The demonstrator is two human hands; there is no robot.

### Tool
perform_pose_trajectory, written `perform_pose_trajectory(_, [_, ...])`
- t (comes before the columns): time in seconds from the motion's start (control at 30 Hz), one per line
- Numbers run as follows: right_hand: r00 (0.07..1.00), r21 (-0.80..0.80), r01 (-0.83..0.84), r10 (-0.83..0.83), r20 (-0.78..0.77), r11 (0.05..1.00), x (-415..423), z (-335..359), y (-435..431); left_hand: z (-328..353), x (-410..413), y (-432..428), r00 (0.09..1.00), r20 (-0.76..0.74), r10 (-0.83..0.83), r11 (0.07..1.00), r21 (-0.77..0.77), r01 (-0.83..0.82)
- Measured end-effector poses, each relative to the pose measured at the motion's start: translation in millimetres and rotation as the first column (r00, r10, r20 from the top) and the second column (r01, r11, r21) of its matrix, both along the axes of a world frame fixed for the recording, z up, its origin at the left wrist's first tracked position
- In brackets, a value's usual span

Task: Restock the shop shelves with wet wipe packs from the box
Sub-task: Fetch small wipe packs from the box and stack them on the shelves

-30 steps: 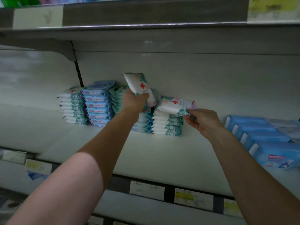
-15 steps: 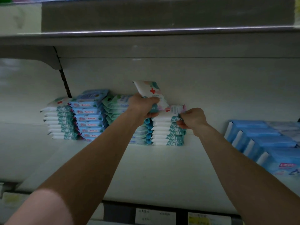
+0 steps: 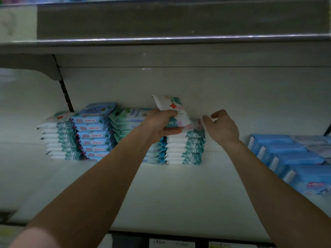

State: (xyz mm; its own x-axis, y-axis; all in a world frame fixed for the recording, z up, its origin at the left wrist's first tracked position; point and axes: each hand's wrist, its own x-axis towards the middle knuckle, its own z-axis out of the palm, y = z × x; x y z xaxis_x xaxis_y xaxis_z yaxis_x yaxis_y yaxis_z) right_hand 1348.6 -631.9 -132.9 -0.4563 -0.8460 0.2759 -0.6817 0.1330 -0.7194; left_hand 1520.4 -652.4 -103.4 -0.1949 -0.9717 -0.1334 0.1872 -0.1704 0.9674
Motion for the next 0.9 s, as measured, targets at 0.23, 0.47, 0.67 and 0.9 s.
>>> perform_pose_trajectory(0.23, [0.668,-0.057,-0.395,0.33,0.667,0.917,20,27,13,7,-18,8,0.998,0.059,-0.029,0.999,0.027,0.028])
perform_pose_trajectory(0.47, [0.684,0.073,-0.388,0.234,0.691,0.919,-15,34,-9,30,-1,-11,0.862,0.478,0.169,0.969,-0.24,-0.057])
perform_pose_trajectory(0.67, [0.845,0.062,-0.298,0.233,0.482,0.952,-8,29,-31,25,-4,-30,0.46,0.862,0.214,0.939,-0.311,0.145])
perform_pose_trajectory(0.9, [0.972,0.122,-0.224,0.214,0.094,0.967,0,13,-44,9,-8,-34,0.111,0.943,0.314,0.862,-0.333,0.382])
